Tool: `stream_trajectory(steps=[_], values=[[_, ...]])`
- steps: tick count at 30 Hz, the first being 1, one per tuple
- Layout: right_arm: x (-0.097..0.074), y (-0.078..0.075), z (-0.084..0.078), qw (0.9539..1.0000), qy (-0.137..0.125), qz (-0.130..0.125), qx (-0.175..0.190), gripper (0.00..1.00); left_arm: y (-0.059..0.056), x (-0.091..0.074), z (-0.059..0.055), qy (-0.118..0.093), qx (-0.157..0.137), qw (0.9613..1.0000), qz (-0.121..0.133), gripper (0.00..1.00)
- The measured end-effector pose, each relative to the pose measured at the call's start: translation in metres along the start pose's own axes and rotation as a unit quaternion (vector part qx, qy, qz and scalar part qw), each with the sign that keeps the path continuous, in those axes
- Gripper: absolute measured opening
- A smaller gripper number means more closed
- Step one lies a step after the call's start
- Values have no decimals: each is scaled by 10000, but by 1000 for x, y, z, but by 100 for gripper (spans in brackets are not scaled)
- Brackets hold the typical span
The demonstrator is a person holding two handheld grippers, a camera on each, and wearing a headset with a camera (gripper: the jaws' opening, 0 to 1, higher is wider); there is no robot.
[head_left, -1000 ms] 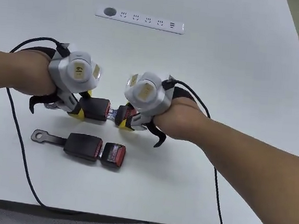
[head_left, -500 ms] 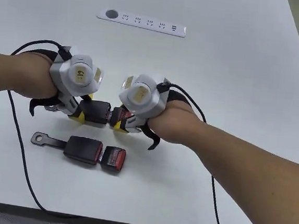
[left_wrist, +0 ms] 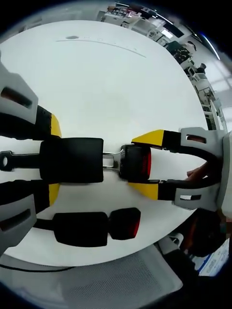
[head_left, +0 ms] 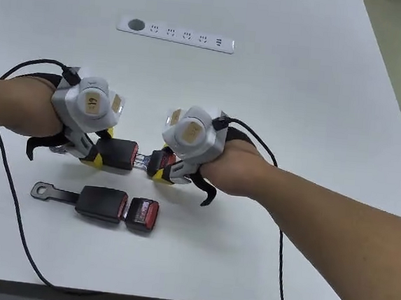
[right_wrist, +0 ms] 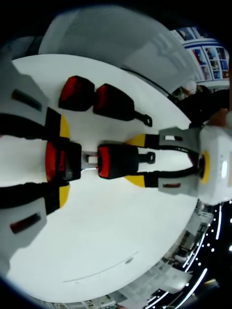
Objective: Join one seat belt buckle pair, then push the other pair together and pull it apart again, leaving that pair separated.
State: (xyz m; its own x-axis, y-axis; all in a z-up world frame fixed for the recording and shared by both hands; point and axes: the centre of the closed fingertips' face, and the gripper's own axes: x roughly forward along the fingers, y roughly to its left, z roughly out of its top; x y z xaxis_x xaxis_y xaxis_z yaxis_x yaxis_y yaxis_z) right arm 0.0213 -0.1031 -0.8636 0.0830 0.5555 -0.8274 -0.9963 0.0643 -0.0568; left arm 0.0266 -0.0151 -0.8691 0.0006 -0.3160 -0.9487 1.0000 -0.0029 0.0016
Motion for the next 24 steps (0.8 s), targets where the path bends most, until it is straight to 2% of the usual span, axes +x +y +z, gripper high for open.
stream_trajectory(steps=[4, 11, 19, 24], values=[[-8, -1, -13, 10000, 87, -46, 16, 32, -2, 0, 3, 122, 35, 9999, 0, 31], [-30, 2, -47, 9996, 268, -133, -7, 33, -3, -2, 4, 136, -73, 9999, 49, 32], [-59, 4, -89, 9971, 677, -344, 16, 34, -5, -4, 4, 189, -83, 9997, 110, 32], [-67, 6, -105, 9956, 850, -395, -14, 34, -7, -5, 5, 248, -47, 9994, 221, 32]])
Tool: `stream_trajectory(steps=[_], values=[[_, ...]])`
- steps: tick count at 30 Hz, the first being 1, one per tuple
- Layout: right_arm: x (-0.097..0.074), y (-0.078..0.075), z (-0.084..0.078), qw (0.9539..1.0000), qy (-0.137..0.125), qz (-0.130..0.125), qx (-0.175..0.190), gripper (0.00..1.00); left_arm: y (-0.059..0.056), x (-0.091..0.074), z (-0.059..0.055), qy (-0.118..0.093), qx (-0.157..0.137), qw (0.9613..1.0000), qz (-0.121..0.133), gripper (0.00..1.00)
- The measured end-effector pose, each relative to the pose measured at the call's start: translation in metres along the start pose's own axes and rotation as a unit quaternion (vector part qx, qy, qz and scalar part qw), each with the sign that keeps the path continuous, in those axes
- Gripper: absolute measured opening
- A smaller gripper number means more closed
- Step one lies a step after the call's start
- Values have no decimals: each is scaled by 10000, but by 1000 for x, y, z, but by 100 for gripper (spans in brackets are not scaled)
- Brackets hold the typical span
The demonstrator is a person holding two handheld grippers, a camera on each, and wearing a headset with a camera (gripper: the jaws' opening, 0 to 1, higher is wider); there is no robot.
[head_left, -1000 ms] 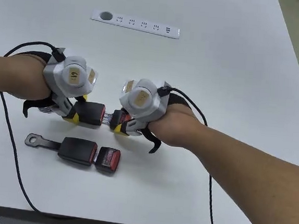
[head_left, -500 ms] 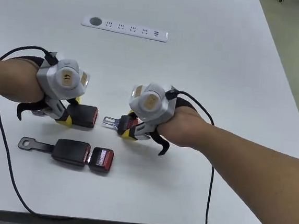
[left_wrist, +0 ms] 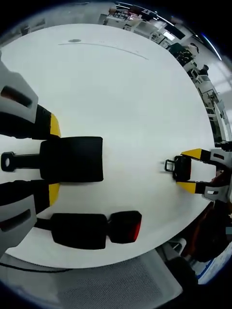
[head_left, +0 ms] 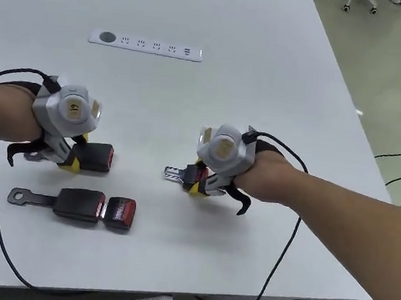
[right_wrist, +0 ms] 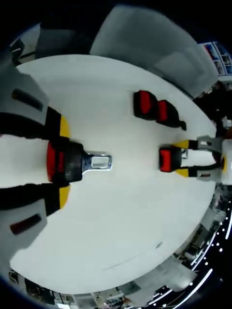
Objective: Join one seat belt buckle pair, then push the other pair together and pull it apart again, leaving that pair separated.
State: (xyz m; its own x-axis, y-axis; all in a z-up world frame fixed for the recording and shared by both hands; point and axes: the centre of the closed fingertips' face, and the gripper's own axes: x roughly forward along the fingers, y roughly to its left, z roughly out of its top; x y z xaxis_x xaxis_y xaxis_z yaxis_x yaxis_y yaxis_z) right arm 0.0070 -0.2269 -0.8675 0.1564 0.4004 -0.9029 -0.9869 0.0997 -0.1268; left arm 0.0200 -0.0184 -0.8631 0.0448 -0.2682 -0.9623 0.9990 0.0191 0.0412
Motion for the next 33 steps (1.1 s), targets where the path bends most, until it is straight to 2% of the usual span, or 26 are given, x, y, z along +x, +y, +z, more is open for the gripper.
stream_trajectory(steps=[3, 5, 8, 10, 11, 12, 14, 17, 19, 21, 23, 26, 28, 30, 32, 33], values=[[-3, -2, -6, 10000, 60, -54, 51, 34, 1, -1, -1, 29, -99, 9999, 75, 32], [-4, -3, -7, 9999, 101, -86, 61, 36, 2, -2, -3, 54, -373, 9992, 153, 32], [-7, -6, -10, 9997, 113, -179, 119, 40, 3, -4, -4, -29, -329, 9990, 310, 33], [-9, -7, -9, 9995, 29, -253, 200, 42, 0, -7, -11, 66, -205, 9991, 376, 34], [-10, -7, -8, 9993, -24, -288, 244, 43, -1, -9, -12, 43, -192, 9990, 407, 35], [-12, -6, -7, 9989, -74, -302, 341, 44, -2, -11, -13, 3, -235, 9988, 427, 36], [-14, -2, -6, 9973, -168, -374, 615, 49, -2, -18, -15, -176, -501, 9969, 582, 39], [-23, 3, 0, 9956, -436, -557, 617, 56, -4, -33, -19, -427, -750, 9928, 828, 43], [-30, 3, 7, 9926, -694, -801, 590, 59, -10, -46, -19, -696, -995, 9875, 1008, 48], [-39, 7, 10, 9890, -827, -984, 731, 59, -23, -58, -21, -971, -1236, 9815, 1090, 51], [-47, 12, 19, 9832, -1151, -1161, 813, 62, -39, -70, -26, -1155, -1362, 9766, 1194, 53], [-56, 25, 22, 9782, -1330, -1233, 1017, 62, -61, -80, -38, -1193, -1457, 9738, 1278, 62], [-61, 35, 25, 9748, -1472, -1207, 1166, 63, -79, -87, -46, -1265, -1577, 9703, 1325, 66], [-65, 46, 28, 9727, -1591, -1162, 1230, 66, -91, -93, -55, -1302, -1748, 9658, 1405, 68], [-70, 53, 28, 9714, -1614, -1224, 1240, 70, -97, -99, -61, -1354, -1848, 9616, 1509, 71], [-74, 56, 28, 9693, -1674, -1233, 1314, 72, -101, -103, -66, -1395, -1980, 9573, 1579, 73]])
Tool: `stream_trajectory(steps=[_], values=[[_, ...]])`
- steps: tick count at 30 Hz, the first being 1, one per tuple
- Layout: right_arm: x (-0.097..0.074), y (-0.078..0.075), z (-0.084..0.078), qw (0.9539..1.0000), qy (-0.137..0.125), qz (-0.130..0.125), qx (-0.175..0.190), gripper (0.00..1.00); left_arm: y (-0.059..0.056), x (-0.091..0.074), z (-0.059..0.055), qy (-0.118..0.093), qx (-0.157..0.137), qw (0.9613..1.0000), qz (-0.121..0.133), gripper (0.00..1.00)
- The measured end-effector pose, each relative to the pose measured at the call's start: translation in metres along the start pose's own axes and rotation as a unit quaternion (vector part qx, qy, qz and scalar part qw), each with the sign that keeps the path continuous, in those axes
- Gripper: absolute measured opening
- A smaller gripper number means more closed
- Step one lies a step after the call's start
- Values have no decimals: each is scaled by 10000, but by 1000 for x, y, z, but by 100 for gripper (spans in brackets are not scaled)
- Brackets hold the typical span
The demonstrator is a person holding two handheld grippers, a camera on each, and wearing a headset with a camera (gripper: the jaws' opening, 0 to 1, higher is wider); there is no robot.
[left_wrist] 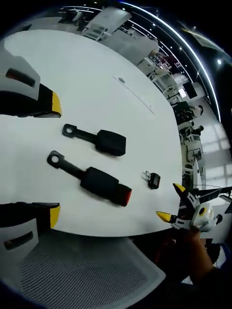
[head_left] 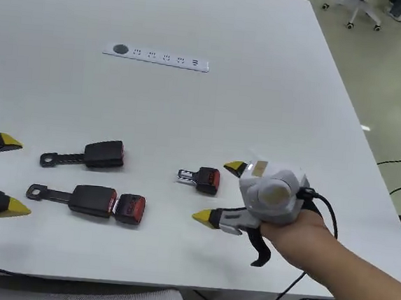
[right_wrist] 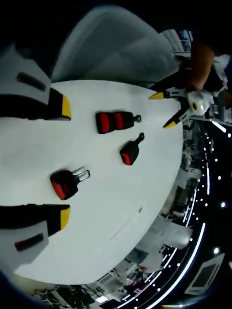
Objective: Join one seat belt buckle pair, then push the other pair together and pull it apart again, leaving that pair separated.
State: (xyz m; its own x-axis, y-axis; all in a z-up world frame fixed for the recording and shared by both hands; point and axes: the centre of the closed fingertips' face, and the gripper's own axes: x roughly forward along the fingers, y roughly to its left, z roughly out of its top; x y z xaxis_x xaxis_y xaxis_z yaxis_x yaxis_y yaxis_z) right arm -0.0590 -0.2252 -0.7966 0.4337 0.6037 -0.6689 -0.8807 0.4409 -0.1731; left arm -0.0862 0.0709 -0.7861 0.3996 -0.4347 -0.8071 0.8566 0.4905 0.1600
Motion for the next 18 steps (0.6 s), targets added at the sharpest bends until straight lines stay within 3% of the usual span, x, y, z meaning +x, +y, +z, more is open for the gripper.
stream_trajectory(steps=[7, 10, 13, 14, 18], values=[[-24, 10, -2, 9994, -149, -115, 300, 82, -2, -30, -22, -279, -364, 9987, 202, 88], [-26, 13, -10, 9989, -134, -151, 427, 85, -1, -33, -27, -403, -502, 9975, 287, 94], [-26, 13, -15, 9979, -196, -241, 576, 96, 1, -34, -34, -514, -696, 9953, 434, 100], [-27, 10, -15, 9970, -255, -389, 614, 100, 1, -34, -35, -515, -711, 9952, 443, 100], [-26, 15, -17, 9973, -153, -376, 615, 100, -2, -36, -35, -588, -663, 9948, 497, 100]])
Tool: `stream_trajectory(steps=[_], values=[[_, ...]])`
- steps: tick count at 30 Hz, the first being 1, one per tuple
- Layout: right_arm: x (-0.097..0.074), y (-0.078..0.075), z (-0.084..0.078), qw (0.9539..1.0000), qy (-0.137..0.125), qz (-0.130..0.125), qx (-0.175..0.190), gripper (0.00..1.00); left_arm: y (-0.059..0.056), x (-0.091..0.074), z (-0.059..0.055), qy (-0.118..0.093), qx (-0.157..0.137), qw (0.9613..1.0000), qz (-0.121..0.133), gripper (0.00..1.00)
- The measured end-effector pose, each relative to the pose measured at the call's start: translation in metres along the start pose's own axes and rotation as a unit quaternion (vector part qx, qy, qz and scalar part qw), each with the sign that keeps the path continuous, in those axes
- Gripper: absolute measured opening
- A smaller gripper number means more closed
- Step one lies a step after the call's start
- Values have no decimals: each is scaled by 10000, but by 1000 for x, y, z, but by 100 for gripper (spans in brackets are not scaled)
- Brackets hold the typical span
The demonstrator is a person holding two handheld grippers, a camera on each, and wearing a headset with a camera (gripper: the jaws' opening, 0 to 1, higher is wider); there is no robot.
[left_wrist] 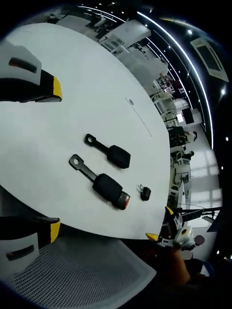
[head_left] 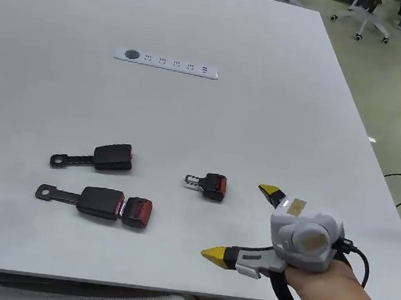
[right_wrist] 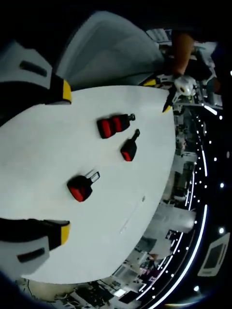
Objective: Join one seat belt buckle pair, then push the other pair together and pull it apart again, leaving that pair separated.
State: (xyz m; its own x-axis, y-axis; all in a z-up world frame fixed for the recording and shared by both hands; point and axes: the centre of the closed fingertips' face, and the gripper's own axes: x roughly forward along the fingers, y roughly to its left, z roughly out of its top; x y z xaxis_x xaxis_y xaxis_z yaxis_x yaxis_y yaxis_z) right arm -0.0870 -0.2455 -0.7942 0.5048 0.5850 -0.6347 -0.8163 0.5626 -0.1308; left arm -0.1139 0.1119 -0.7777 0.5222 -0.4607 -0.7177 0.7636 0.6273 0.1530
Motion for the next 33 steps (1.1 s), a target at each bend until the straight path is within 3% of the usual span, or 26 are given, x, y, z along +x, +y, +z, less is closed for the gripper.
stream_trajectory(steps=[5, 7, 11, 15, 18, 21, 25, 33], values=[[0, -5, 5, 9989, -151, -187, 390, 100, 2, -1, 0, -129, -45, 9998, 155, 100], [0, -5, 8, 9983, -214, -215, 492, 100, 0, 0, -2, -142, -202, 9996, 141, 100], [3, 1, 9, 9985, -227, -166, 463, 100, -6, 0, -6, -108, -80, 9998, 113, 100], [6, 7, 10, 9990, -168, -97, 397, 99, -5, 0, -5, -163, 27, 9997, 189, 100], [7, 8, 11, 9992, -148, -85, 361, 99, -6, -3, 1, -264, 198, 9992, 208, 100], [10, 10, 11, 9997, -102, -52, 229, 100, -5, -5, 0, -141, 808, 9962, 282, 100], [15, 14, 11, 10000, -22, 33, 0, 100, -6, -2, 6, -374, 678, 9964, 343, 100], [25, 19, 19, 9998, -16, 163, -151, 100, 3, 1, 2, -391, 430, 9972, 470, 98]])
